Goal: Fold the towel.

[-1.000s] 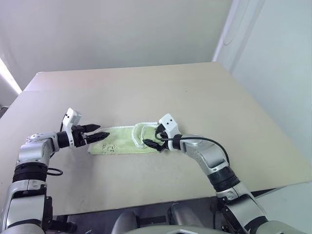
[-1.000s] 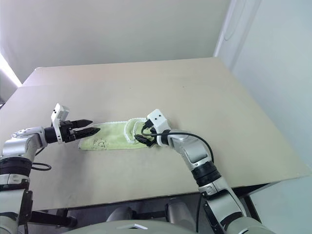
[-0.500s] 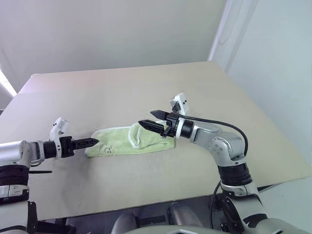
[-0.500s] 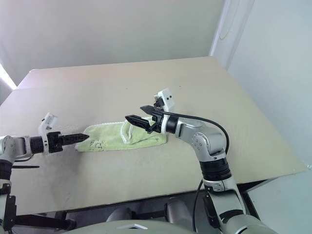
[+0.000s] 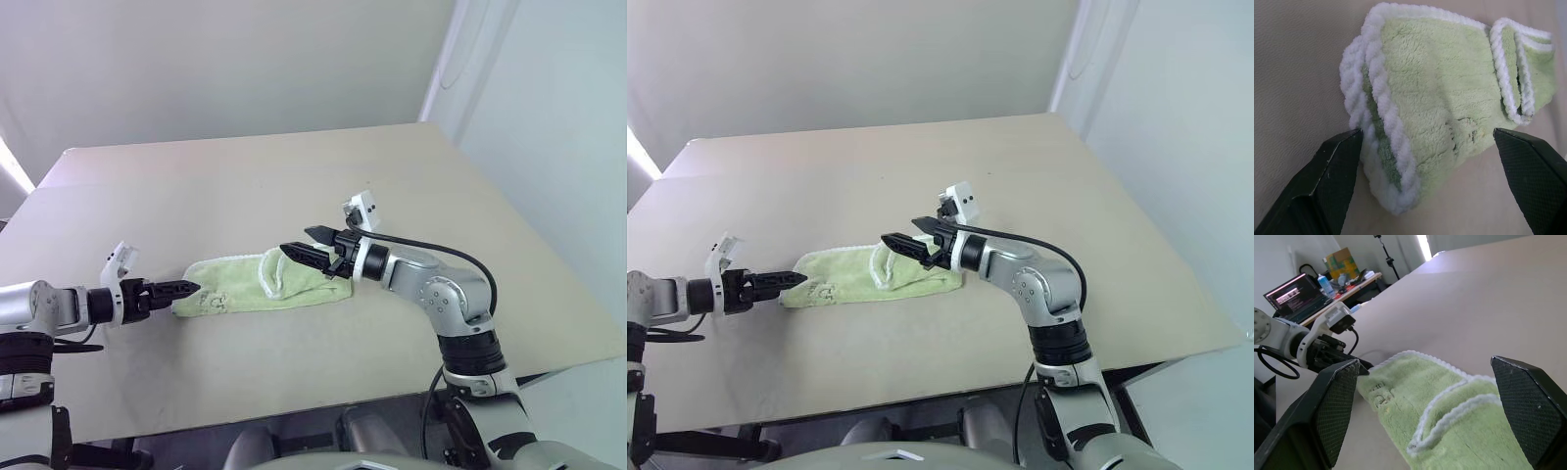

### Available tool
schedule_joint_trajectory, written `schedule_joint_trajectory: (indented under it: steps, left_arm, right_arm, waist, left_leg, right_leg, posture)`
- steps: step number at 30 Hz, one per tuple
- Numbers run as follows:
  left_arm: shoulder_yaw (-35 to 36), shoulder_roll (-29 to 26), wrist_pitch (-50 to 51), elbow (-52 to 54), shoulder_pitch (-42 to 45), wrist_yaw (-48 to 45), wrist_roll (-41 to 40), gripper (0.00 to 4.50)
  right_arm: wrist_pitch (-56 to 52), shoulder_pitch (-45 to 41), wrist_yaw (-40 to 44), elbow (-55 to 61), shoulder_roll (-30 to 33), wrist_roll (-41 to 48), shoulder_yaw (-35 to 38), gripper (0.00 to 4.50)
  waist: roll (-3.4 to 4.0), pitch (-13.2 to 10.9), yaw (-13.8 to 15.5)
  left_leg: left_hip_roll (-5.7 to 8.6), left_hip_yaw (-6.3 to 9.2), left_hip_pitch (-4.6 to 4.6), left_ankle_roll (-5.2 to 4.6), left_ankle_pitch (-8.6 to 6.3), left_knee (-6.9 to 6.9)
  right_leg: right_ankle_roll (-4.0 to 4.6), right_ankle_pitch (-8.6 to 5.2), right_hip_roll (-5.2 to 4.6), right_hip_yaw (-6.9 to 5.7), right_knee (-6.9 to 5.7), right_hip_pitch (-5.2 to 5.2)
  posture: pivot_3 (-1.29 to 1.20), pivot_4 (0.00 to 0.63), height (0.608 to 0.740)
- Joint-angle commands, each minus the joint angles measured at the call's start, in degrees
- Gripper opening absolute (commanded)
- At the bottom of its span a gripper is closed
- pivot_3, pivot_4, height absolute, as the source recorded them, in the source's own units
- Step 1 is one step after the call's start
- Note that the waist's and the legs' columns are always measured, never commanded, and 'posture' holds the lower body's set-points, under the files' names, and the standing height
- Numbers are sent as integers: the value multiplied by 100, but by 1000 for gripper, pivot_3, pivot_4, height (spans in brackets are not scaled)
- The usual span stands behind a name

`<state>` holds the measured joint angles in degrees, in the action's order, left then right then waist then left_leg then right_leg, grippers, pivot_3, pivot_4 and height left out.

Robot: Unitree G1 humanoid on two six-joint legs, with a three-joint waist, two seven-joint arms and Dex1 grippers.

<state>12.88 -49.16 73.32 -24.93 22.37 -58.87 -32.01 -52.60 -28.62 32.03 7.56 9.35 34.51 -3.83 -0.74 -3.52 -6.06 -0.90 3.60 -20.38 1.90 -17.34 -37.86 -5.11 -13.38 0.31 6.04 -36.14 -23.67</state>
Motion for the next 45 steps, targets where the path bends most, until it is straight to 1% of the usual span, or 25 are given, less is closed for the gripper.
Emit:
schedule_joint_trajectory:
  steps: [1,5,9,15,22,25,27,28,29,32,35,36,40,45]
  left_arm:
    - [203,-281,179,-28,-56,43,-86,4500]
    - [246,-485,205,-32,23,99,-122,4500]
    - [130,-468,222,110,-12,151,-143,4500]
    - [58,41,431,360,-12,476,-254,4500]
    - [256,546,740,665,115,803,-403,4500]
    - [388,594,838,684,141,844,-509,3878]
    - [460,593,933,745,156,895,-570,3245]
    - [534,607,1071,843,194,971,-624,2784]
    - [585,615,1171,913,221,1033,-669,2497]
    - [713,617,1340,1043,242,1166,-770,1306]
    - [782,598,1362,1100,207,1248,-815,256]
    - [793,567,1343,1109,181,1258,-820,52]
    - [778,356,1214,1169,47,1224,-826,52]
    - [629,-144,514,916,-66,967,-604,52]
  right_arm:
    - [-8,-4,10,243,41,132,99,4492]
    - [51,-1,15,196,18,88,-8,4492]
    - [117,-14,9,146,-26,31,-79,4492]
    - [201,-11,-14,96,-29,-23,-93,4492]
    - [189,-10,-39,115,-4,-49,-58,4492]
    - [183,0,-49,130,18,-57,-50,4500]
    - [181,27,-47,154,42,-59,-47,4500]
    - [179,33,-50,157,49,-57,-42,4500]
    - [179,36,-54,156,53,-57,-40,4500]
    - [183,52,-62,161,72,-57,-36,4500]
    - [199,73,-58,167,88,-68,-47,4500]
    - [208,77,-53,165,90,-74,-54,4500]
    - [225,97,-8,174,104,-93,-78,4500]
    - [240,120,106,185,156,-101,-130,4500]
  waist:
    - [0,0,-17]
    - [0,-1,-33]
    - [1,-1,-34]
    - [2,-1,32]
    - [15,-5,75]
    - [14,-5,52]
    - [12,-5,35]
    - [12,-5,20]
    - [12,-5,11]
    - [12,-5,7]
    - [12,-5,5]
    - [13,-5,6]
    - [12,-5,-1]
    - [13,-6,-13]
  left_leg:
    - [0,0,0,0,0,1]
    - [-1,1,-1,0,0,7]
    - [0,0,-1,0,0,8]
    - [1,0,-4,1,0,9]
    - [8,1,3,3,1,4]
    - [8,0,2,2,1,2]
    - [7,1,0,2,1,2]
    - [6,2,-1,2,1,3]
    - [6,1,-1,2,1,6]
    - [5,1,-1,2,1,12]
    - [5,1,-1,2,1,13]
    - [5,1,-1,2,1,13]
    - [5,1,-1,3,1,12]
    - [5,1,-1,3,2,20]
  right_leg:
    - [0,0,0,0,0,-1]
    - [1,-1,0,0,-2,-6]
    - [2,-1,0,0,0,-6]
    - [2,-1,-2,1,1,-7]
    - [2,-1,-8,0,3,6]
    - [1,-1,-8,0,3,7]
    - [0,-1,-6,0,2,2]
    - [0,0,-5,0,1,1]
    - [-1,0,-4,0,1,-1]
    - [-5,2,-3,1,0,-5]
    - [-4,2,-2,1,1,-5]
    - [-1,0,-3,1,1,-5]
    - [1,-1,-3,1,1,-6]
    - [4,-3,-2,2,1,-12]
  posture:
    - [0,0,740]
    - [0,0,740]
    - [0,0,740]
    - [0,0,740]
    - [0,0,740]
    - [0,0,740]
    - [0,0,740]
    - [0,0,740]
    - [0,0,740]
    - [0,0,740]
    - [0,0,740]
    - [0,0,740]
    - [0,0,740]
    - [0,0,740]
